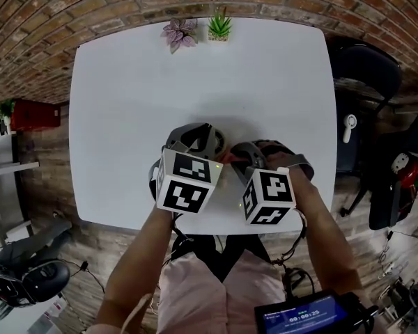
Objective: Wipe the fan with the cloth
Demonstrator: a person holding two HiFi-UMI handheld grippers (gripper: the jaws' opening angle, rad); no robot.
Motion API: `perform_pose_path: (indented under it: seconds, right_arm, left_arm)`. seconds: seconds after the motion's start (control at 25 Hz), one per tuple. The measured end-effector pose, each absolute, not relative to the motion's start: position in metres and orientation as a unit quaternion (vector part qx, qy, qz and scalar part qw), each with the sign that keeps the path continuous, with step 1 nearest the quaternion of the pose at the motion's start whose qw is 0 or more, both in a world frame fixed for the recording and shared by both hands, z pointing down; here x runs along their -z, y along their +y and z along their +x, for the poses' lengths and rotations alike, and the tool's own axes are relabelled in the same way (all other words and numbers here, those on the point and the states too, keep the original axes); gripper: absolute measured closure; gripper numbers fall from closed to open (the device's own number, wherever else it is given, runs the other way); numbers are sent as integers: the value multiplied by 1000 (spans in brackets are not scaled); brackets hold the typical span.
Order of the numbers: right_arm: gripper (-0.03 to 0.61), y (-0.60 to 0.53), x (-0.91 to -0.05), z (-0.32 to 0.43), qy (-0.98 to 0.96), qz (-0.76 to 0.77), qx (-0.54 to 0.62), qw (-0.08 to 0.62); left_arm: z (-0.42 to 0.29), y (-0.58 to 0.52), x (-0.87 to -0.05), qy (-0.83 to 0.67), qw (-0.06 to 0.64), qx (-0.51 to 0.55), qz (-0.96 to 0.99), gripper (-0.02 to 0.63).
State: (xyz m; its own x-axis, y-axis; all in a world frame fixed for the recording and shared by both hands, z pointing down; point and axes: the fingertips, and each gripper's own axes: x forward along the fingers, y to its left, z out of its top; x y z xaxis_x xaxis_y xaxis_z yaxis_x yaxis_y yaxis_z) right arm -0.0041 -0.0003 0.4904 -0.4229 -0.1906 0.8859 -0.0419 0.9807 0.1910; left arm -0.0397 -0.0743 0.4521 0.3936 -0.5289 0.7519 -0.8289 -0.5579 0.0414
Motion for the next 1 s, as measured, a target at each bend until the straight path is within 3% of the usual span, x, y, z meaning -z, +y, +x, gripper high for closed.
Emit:
perform_pose_path:
  seconds: [0.84,1.0]
  right_arm:
    - [538,34,-483,-3,-847,69,55,525]
    - [538,46,-472,-9,-859,58,49,507]
  left_arm:
    - [-46,-77,-421,-408,169,-341,830,601]
    - [-51,-69,-426,-382,198,-335,838,601]
